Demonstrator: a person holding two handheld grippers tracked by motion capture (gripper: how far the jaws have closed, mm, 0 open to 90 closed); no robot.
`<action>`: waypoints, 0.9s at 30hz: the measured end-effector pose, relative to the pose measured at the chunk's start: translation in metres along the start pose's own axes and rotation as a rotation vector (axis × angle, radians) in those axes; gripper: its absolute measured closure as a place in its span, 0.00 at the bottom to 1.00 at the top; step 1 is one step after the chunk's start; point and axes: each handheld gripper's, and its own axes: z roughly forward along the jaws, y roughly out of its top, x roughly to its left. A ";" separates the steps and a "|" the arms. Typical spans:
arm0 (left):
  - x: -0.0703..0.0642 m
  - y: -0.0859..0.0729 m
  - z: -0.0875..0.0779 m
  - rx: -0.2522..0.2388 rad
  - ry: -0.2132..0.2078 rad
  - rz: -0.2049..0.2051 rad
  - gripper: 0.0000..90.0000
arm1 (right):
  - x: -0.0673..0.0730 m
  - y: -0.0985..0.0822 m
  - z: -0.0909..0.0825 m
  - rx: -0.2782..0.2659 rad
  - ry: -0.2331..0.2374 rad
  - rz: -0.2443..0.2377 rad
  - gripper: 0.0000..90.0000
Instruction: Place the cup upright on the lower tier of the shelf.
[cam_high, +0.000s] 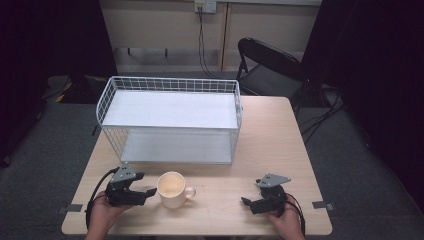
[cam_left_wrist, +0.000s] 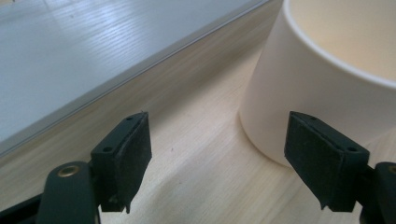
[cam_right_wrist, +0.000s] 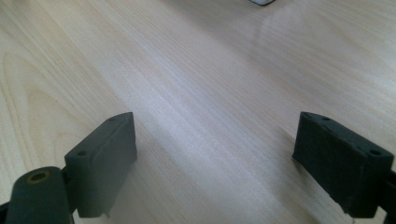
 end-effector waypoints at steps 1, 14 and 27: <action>0.000 0.001 0.000 0.004 -0.002 -0.006 0.25 | 0.000 0.000 0.000 0.000 0.000 0.000 0.14; 0.002 0.010 -0.007 -0.011 -0.009 -0.051 0.25 | 0.000 0.000 0.000 0.000 -0.002 0.000 0.14; -0.001 0.020 -0.016 -0.034 -0.005 -0.054 0.26 | 0.000 0.000 0.000 0.001 -0.003 0.002 0.14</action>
